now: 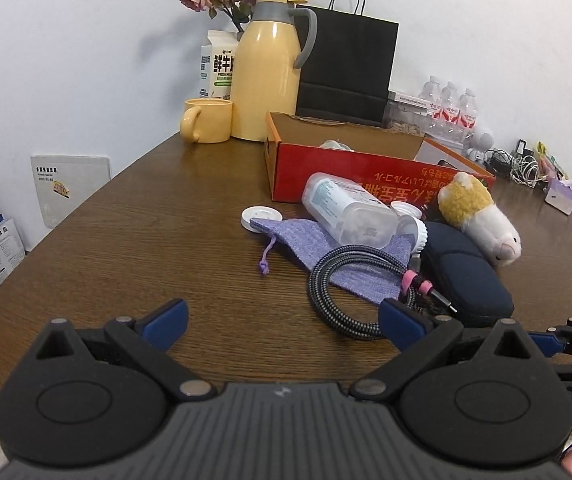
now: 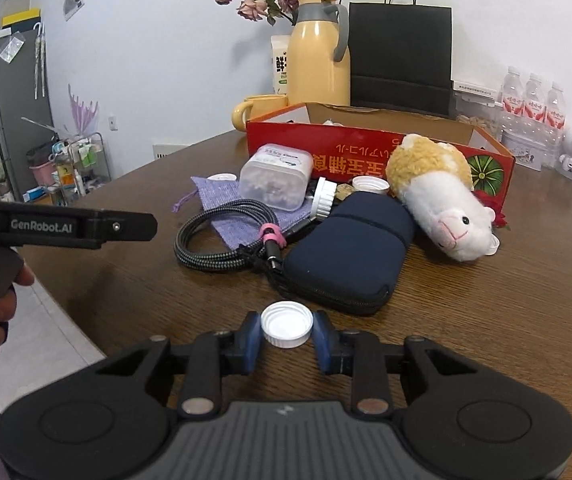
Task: Organize objects
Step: 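Grasp the white bottle cap on the table with the right gripper, then grasp the black braided cable with the left gripper while the right gripper holds the cap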
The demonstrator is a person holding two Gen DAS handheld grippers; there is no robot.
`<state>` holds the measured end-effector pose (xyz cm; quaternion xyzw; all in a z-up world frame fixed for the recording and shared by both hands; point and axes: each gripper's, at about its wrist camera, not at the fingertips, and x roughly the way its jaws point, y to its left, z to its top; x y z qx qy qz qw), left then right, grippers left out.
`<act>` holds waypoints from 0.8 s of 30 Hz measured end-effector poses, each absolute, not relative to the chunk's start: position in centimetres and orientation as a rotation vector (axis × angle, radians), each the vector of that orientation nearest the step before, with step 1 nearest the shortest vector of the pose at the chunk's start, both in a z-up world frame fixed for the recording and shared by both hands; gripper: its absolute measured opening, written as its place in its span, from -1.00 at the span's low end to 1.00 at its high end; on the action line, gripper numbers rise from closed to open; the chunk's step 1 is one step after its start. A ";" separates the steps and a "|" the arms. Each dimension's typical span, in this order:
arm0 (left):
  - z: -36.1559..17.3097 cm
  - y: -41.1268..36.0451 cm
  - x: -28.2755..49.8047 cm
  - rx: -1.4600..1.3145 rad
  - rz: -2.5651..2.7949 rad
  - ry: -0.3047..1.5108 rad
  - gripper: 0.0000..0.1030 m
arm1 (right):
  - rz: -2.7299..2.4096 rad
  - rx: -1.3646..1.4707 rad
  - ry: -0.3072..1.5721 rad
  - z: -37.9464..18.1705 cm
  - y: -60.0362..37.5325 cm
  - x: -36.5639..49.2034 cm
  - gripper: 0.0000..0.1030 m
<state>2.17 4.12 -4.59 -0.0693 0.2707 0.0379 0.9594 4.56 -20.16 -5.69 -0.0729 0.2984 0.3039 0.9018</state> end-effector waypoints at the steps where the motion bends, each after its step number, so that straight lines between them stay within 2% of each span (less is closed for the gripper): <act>1: -4.6 4.0 2.3 -0.140 0.076 0.551 1.00 | 0.627 -0.149 0.617 -5.7 -20.2 4.6 -0.48; 20: -3.8 0.7 8.5 -0.168 -0.005 0.734 1.00 | 0.530 -0.099 0.500 -3.7 -25.5 6.6 -0.48; 24: -3.6 -0.3 10.6 -0.129 -0.016 0.816 1.00 | 0.524 -0.092 0.489 -3.6 -26.2 7.6 -0.48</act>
